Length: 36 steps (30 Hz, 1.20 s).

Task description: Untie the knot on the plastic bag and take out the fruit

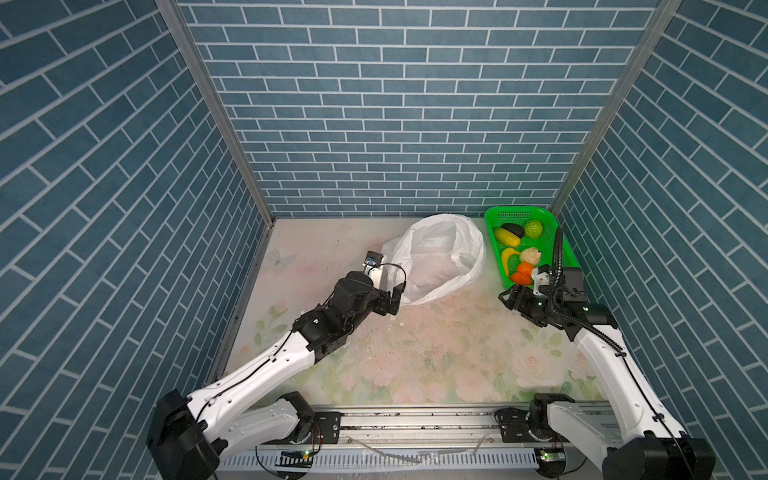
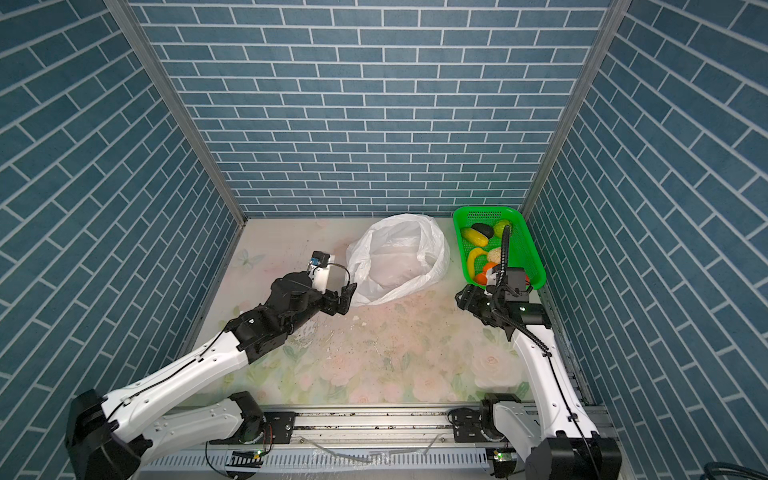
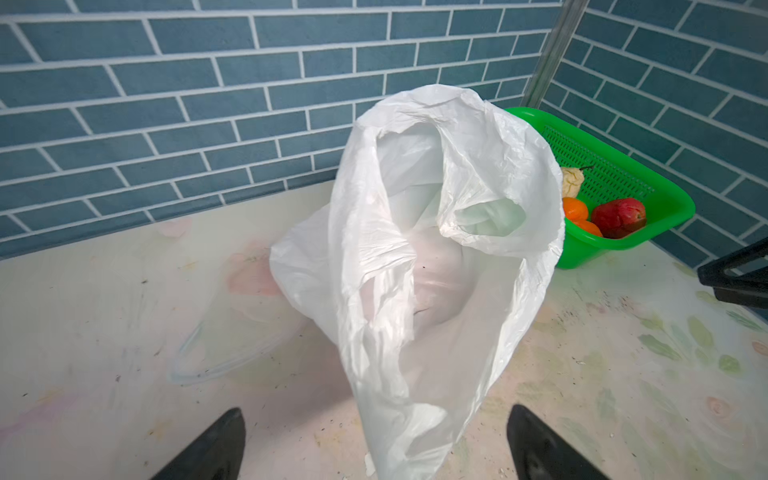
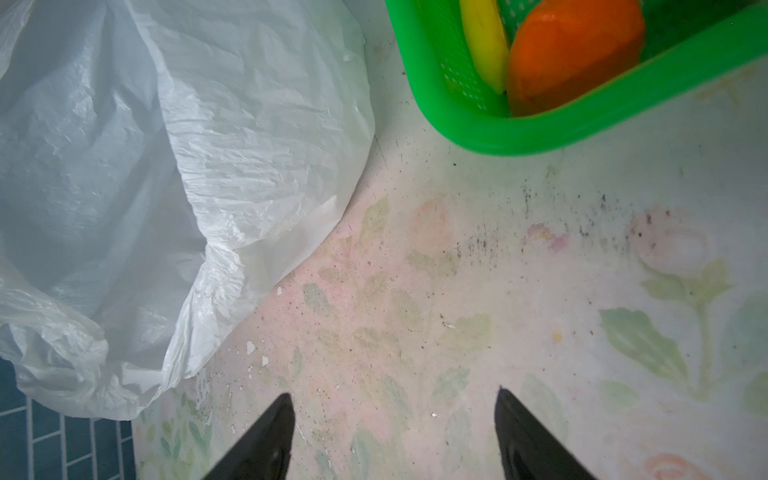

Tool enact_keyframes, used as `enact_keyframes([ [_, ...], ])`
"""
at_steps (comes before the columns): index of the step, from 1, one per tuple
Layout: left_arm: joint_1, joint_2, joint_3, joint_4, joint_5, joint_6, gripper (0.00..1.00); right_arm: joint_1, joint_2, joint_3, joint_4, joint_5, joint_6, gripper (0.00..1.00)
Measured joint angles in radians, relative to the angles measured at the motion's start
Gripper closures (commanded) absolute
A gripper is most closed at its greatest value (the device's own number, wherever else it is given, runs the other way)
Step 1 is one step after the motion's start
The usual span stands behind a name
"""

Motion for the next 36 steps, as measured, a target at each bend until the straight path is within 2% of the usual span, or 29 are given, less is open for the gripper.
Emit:
enact_keyframes([
  [5, 0.062, -0.108, -0.084, -0.102, -0.066, -0.019, 0.0, 0.0, 0.005, -0.014, 0.094, 0.039, -0.106, 0.02],
  [10, 0.202, -0.193, -0.174, -0.15, -0.105, -0.001, 0.0, 0.0, 0.008, -0.081, 0.224, 0.1, -0.198, 0.01],
  [14, 0.301, -0.252, -0.259, -0.121, -0.128, 0.048, 0.0, -0.014, 0.047, -0.117, 0.332, 0.138, -0.259, 0.01],
  [20, 0.399, -0.262, -0.397, 0.053, -0.156, 0.148, 0.0, -0.068, 0.146, -0.18, 0.54, 0.185, -0.33, 0.01],
  [26, 0.484, -0.175, -0.487, 0.314, -0.161, 0.241, 0.01, -0.089, 0.215, -0.317, 0.809, 0.221, -0.385, 0.01],
  [31, 0.502, -0.018, -0.539, 0.586, -0.163, 0.318, 0.0, -0.089, 0.288, -0.443, 1.102, 0.249, -0.417, 0.01],
  [36, 0.523, 0.169, -0.555, 0.828, -0.165, 0.366, 0.0, -0.09, 0.359, -0.494, 1.3, 0.267, -0.43, 0.01],
])
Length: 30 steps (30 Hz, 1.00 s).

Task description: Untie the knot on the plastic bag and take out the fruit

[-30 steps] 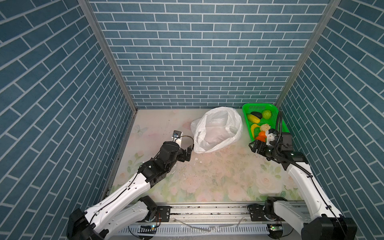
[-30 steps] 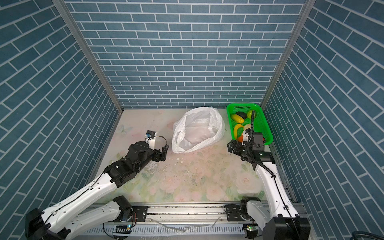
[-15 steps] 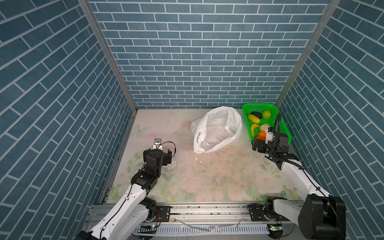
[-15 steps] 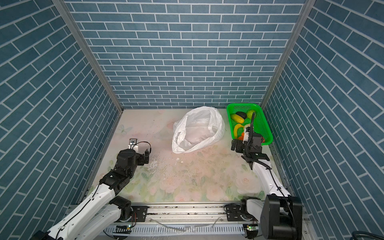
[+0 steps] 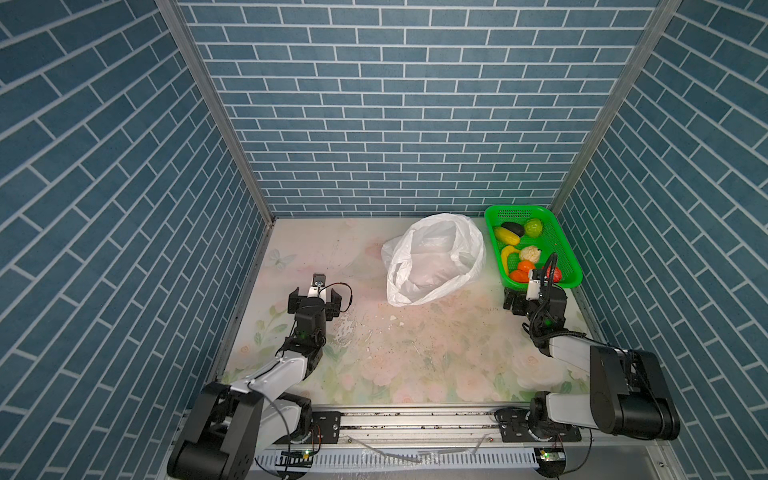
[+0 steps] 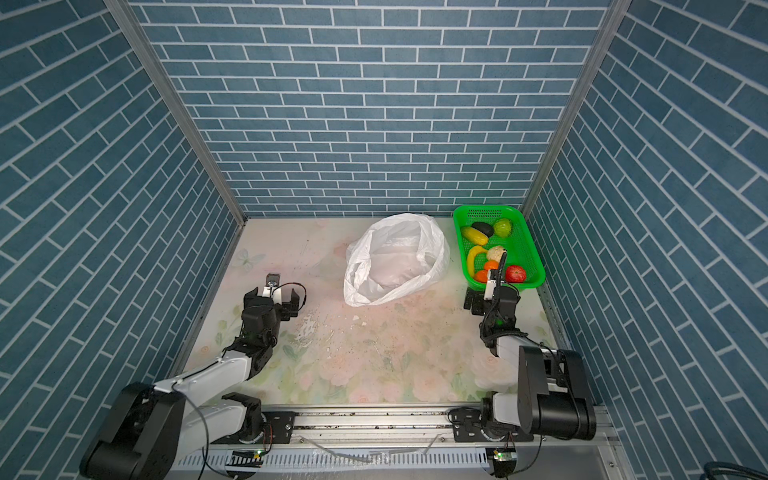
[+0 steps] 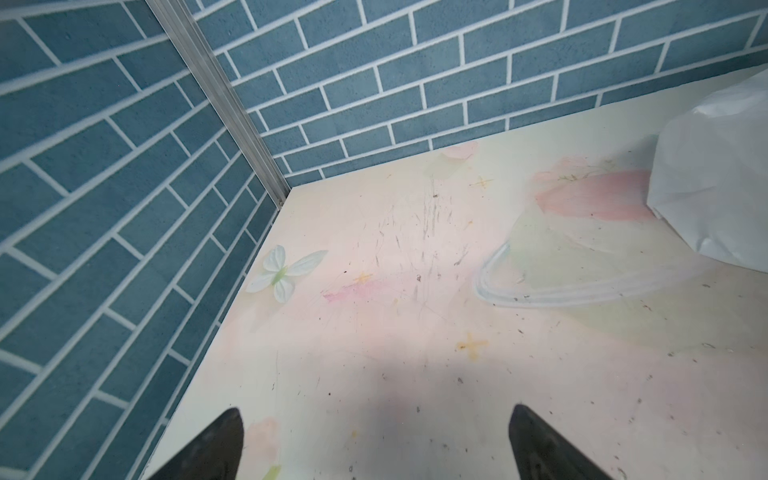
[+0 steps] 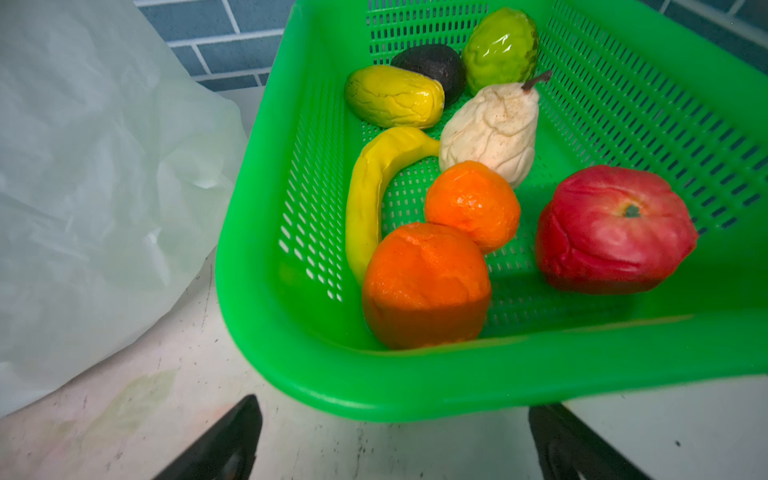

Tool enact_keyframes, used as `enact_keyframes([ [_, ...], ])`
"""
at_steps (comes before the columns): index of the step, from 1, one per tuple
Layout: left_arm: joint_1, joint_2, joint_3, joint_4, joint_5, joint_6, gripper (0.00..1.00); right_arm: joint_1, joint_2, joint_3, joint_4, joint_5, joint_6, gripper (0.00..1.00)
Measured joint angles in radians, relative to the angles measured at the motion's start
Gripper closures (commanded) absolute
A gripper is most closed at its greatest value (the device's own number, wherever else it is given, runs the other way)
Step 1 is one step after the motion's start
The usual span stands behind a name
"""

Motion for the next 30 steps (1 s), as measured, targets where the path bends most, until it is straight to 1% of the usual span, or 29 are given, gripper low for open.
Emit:
enact_keyframes([
  [5, 0.037, 0.12, 0.0, 0.155, 0.018, 0.006, 0.0, -0.003, 0.072, -0.028, 0.165, 0.014, -0.007, 0.01],
  [11, 0.073, 0.195, 0.0, 0.269, 0.028, -0.008, 0.0, -0.004, 0.169, -0.053, 0.316, 0.035, -0.007, 0.01],
  [21, 0.075, 0.357, 0.0, 0.422, 0.009, -0.025, 0.0, -0.004, 0.174, -0.035, 0.293, 0.107, -0.006, 0.01],
  [30, 0.075, 0.365, -0.001, 0.467, 0.002, -0.027, 0.0, -0.004, 0.174, -0.035, 0.294, 0.116, -0.006, 0.01],
])
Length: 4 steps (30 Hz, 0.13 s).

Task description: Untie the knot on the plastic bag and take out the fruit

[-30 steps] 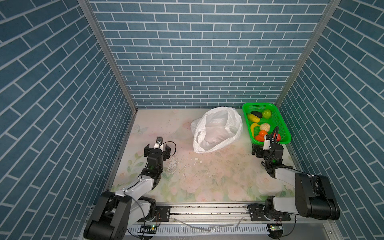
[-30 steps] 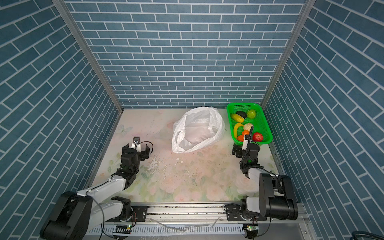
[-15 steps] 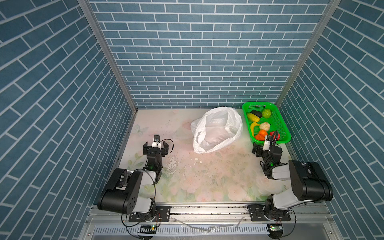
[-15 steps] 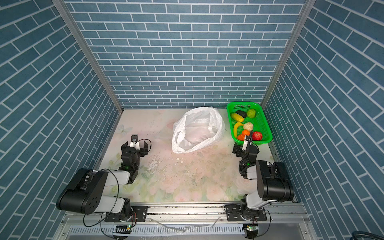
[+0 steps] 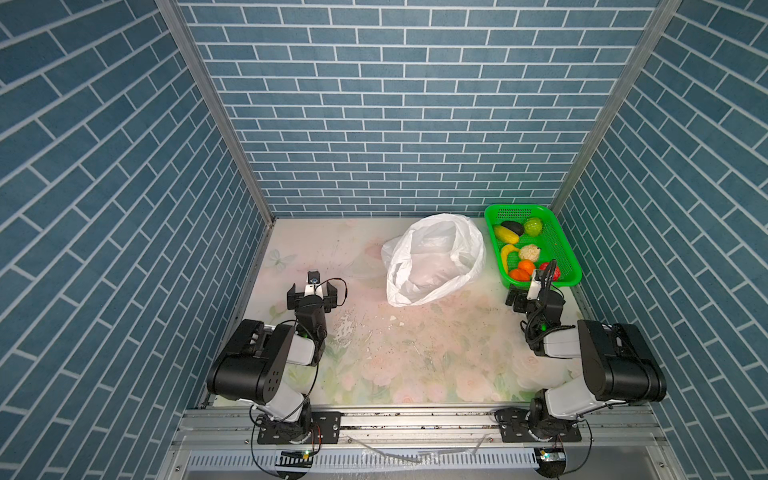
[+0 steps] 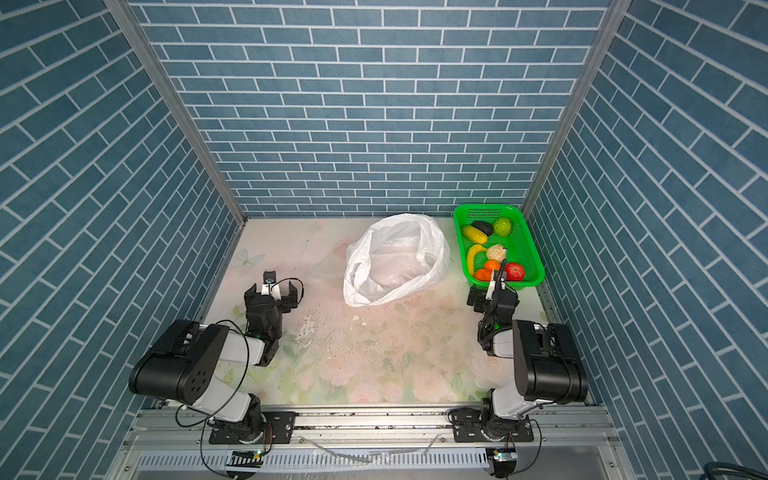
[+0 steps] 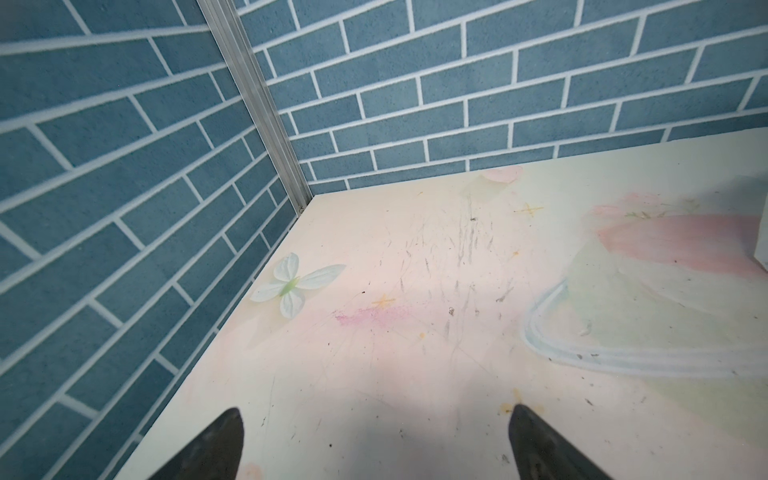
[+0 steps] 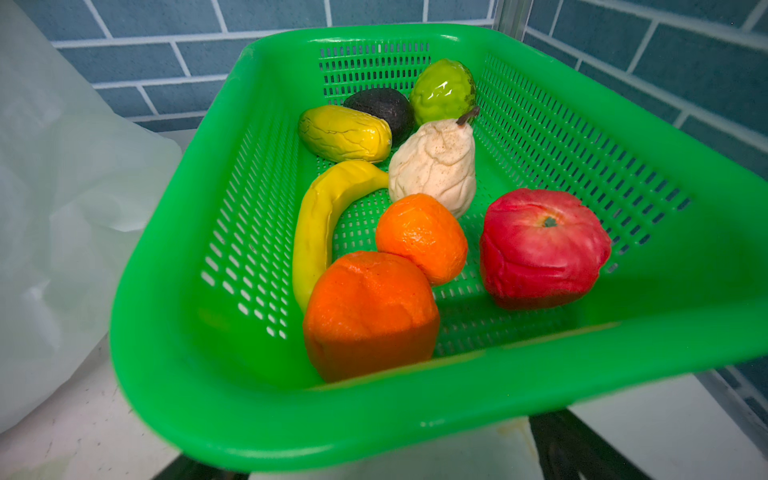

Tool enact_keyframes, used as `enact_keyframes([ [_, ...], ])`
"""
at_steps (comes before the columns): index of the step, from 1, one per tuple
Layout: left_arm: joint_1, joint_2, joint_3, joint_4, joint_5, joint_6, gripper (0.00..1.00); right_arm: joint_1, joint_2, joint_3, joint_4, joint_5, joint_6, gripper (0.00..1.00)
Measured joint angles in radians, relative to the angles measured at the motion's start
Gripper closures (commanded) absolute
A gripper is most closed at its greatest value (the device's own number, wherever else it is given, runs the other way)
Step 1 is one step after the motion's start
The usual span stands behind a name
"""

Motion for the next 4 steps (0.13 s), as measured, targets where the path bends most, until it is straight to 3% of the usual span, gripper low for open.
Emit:
enact_keyframes([
  [4, 0.0, 0.0, 0.0, 0.007, 0.0, 0.0, 0.0, 0.0, 0.0, 0.006, -0.01, -0.001, -0.001, 0.01],
])
